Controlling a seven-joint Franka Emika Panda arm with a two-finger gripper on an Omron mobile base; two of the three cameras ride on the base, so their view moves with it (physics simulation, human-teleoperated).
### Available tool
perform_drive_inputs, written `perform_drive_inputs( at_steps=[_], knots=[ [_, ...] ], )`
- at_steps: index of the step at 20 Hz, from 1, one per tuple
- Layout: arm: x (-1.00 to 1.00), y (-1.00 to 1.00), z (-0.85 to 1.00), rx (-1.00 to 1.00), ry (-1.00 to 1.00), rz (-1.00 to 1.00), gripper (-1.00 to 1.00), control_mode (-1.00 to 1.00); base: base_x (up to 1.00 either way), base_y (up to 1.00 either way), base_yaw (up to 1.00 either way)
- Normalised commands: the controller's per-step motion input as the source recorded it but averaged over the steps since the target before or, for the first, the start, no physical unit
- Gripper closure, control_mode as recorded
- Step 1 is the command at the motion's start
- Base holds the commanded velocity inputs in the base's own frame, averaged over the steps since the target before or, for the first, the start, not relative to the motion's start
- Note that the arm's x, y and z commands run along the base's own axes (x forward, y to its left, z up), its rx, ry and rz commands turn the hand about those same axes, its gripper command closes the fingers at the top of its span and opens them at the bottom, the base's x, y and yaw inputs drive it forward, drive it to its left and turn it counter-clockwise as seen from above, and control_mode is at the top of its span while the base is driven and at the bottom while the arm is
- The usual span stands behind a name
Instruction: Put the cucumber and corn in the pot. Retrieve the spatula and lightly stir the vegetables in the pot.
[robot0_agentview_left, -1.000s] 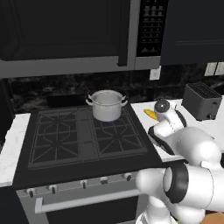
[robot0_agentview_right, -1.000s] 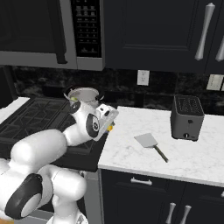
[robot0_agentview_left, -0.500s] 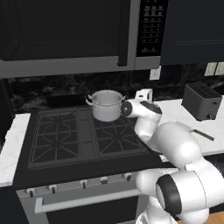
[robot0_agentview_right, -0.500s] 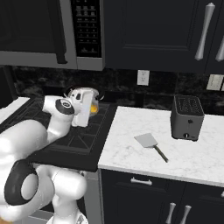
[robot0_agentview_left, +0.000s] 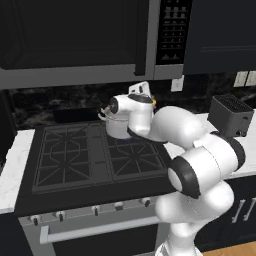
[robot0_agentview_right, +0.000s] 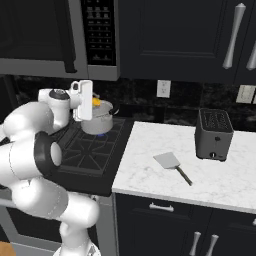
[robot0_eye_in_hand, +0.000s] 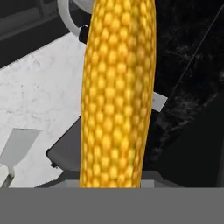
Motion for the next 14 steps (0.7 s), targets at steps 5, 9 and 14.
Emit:
perform_drive_inputs(
  at_steps=[5, 9, 14],
  knots=[
    [0.7, 0.5, -0.32, -0.19, 0.08, -0.03, 1.0, -1.0, 0.0, 0.0, 0.0],
    [0.57, 0.22, -0.31, -0.08, 0.1, 0.0, 1.0, -1.0, 0.0, 0.0, 0.0],
    [0.33, 0.01, -0.4, -0.01, 0.09, 0.0, 1.0, -1.0, 0.0, 0.0, 0.0]
  ],
)
